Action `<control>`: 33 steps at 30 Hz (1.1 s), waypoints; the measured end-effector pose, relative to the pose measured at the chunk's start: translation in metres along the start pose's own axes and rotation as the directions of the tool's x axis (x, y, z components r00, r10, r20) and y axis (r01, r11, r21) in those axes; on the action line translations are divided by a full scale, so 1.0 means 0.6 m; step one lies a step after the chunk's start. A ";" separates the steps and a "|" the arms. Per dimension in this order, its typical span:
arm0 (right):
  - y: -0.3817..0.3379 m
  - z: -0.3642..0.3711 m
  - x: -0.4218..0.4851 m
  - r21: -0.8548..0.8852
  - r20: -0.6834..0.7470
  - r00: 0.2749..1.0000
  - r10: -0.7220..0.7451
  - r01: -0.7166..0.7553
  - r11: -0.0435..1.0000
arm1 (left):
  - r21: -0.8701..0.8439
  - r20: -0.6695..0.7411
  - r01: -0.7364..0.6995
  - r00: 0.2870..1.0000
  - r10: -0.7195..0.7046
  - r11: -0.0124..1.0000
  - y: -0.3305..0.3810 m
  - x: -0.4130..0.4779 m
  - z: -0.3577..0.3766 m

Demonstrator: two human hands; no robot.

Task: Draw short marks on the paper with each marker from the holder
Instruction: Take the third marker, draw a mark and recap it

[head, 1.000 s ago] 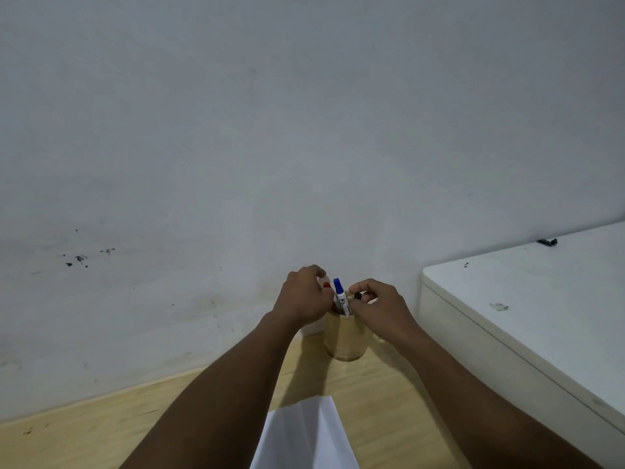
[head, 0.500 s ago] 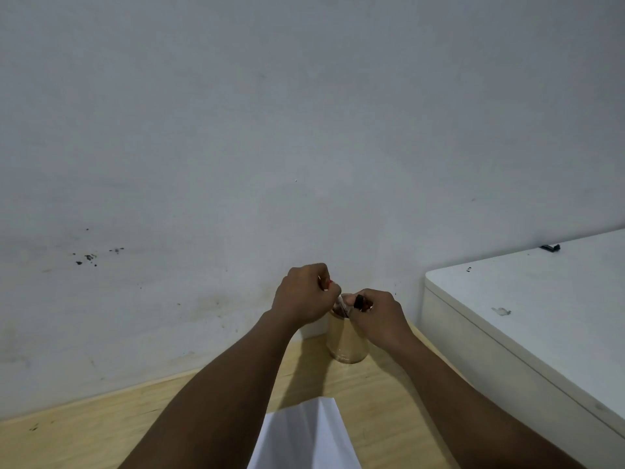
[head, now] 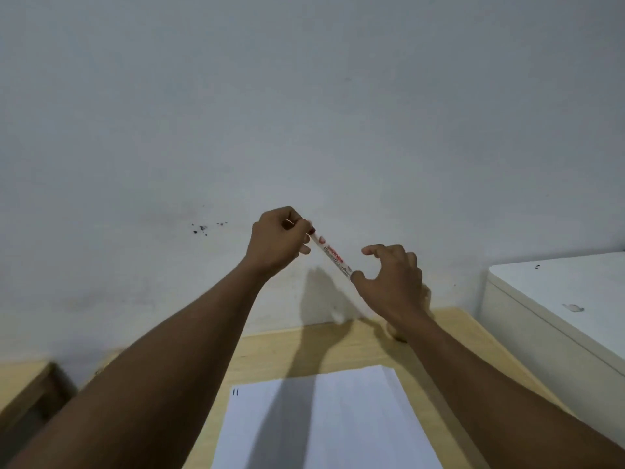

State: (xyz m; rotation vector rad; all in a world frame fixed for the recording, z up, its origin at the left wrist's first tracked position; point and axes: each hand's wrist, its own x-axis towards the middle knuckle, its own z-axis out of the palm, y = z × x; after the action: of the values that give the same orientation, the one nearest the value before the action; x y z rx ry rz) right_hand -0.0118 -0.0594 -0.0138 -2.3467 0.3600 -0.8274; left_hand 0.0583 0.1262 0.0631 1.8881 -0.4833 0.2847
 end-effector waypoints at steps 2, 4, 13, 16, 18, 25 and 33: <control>-0.037 0.023 -0.018 0.022 0.046 0.997 -0.065 0.065 0.998 | -0.079 -0.018 0.068 0.997 -0.070 0.995 -0.019 -0.023 -0.044; -0.072 0.045 -0.036 0.208 0.161 0.983 -0.084 0.049 0.977 | -0.175 -0.032 0.140 0.989 -0.147 0.975 -0.041 -0.050 -0.085; -0.160 0.131 -0.135 0.721 0.611 0.790 -0.052 -0.529 0.446 | -0.321 0.007 0.484 0.861 -0.509 0.814 -0.189 -0.189 -0.185; -0.170 0.165 -0.177 0.642 0.745 0.667 -0.027 -0.705 0.300 | -0.349 0.063 0.562 0.812 -0.580 0.750 -0.233 -0.226 -0.181; -0.171 0.187 -0.203 0.594 0.780 0.626 0.005 -0.744 0.306 | -0.341 0.093 0.581 0.803 -0.589 0.739 -0.248 -0.247 -0.174; -0.165 0.194 -0.196 0.640 0.728 0.685 -0.032 -0.662 0.390 | -0.304 0.047 0.506 0.854 -0.518 0.807 -0.265 -0.260 -0.161; -0.120 0.151 -0.148 0.605 0.688 0.725 -0.020 -0.558 0.568 | 0.375 -0.062 0.281 0.959 -0.278 0.884 -0.317 -0.266 -0.194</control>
State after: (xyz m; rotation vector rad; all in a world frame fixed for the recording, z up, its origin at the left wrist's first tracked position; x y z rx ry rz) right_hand -0.0182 0.0766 -0.0657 -1.4855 0.0409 0.0647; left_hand 0.0078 0.3236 -0.1206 2.3047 -0.1475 0.2010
